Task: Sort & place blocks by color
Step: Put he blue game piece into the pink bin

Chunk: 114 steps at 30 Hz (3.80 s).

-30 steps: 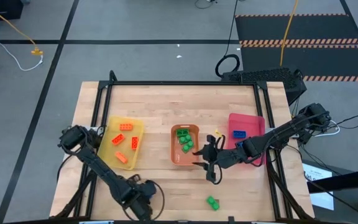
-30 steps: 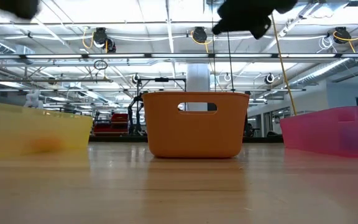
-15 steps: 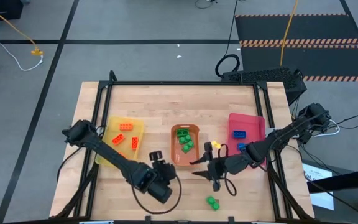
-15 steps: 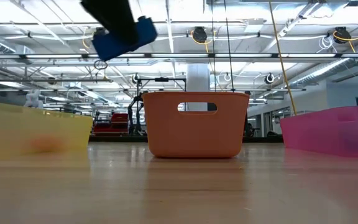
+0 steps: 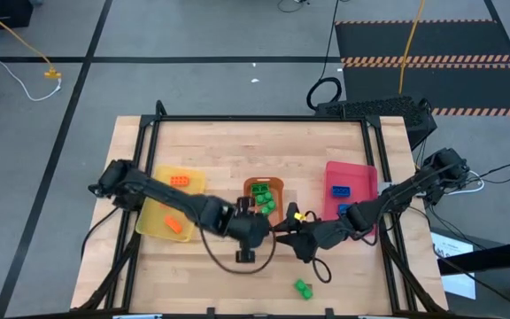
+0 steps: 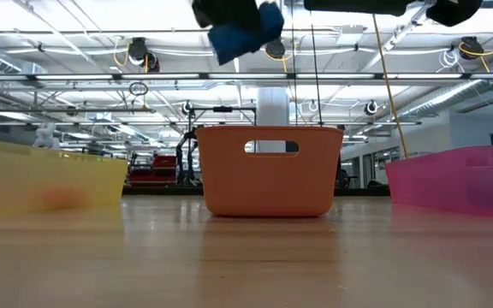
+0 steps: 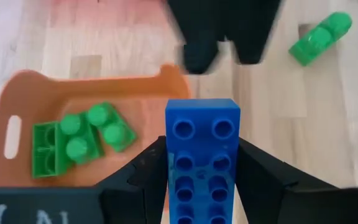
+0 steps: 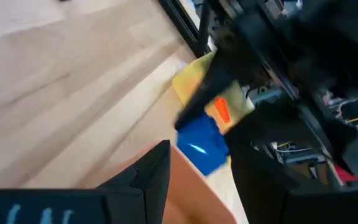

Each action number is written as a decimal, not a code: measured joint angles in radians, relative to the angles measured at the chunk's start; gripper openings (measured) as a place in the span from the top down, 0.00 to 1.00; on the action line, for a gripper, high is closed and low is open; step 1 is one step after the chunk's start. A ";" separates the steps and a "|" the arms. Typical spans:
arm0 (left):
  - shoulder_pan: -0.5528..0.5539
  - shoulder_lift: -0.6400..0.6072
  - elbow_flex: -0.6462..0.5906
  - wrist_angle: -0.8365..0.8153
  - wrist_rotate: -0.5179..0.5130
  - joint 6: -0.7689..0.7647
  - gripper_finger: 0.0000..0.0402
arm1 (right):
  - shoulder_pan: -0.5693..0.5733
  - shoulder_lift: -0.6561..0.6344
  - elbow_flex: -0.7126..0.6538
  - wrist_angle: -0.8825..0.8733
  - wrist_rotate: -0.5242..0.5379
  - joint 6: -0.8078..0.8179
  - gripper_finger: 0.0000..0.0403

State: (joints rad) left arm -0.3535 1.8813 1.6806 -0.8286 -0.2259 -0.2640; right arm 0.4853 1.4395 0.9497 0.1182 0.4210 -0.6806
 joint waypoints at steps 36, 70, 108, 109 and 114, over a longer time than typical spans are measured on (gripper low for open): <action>0.132 -0.012 -0.001 0.092 0.210 0.095 0.62 | -0.071 -0.002 0.000 0.026 -0.034 -0.179 0.37; 0.287 0.092 -0.003 -0.081 0.321 0.220 0.32 | 0.068 -0.209 -0.001 -0.104 0.821 0.005 0.39; 0.278 0.283 -0.006 -0.041 0.217 0.204 0.41 | 0.143 -0.396 0.000 -0.393 0.940 0.408 0.39; 0.277 0.280 -0.006 -0.041 0.218 0.202 0.41 | 0.143 -0.396 0.000 -0.393 0.940 0.408 0.39; 0.276 0.277 -0.006 -0.047 0.222 0.198 0.54 | 0.143 -0.396 0.000 -0.393 0.940 0.408 0.39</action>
State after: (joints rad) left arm -0.0771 2.1586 1.6745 -0.8756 -0.0036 -0.0658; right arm 0.6285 1.0431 0.9493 -0.2745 1.3613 -0.2729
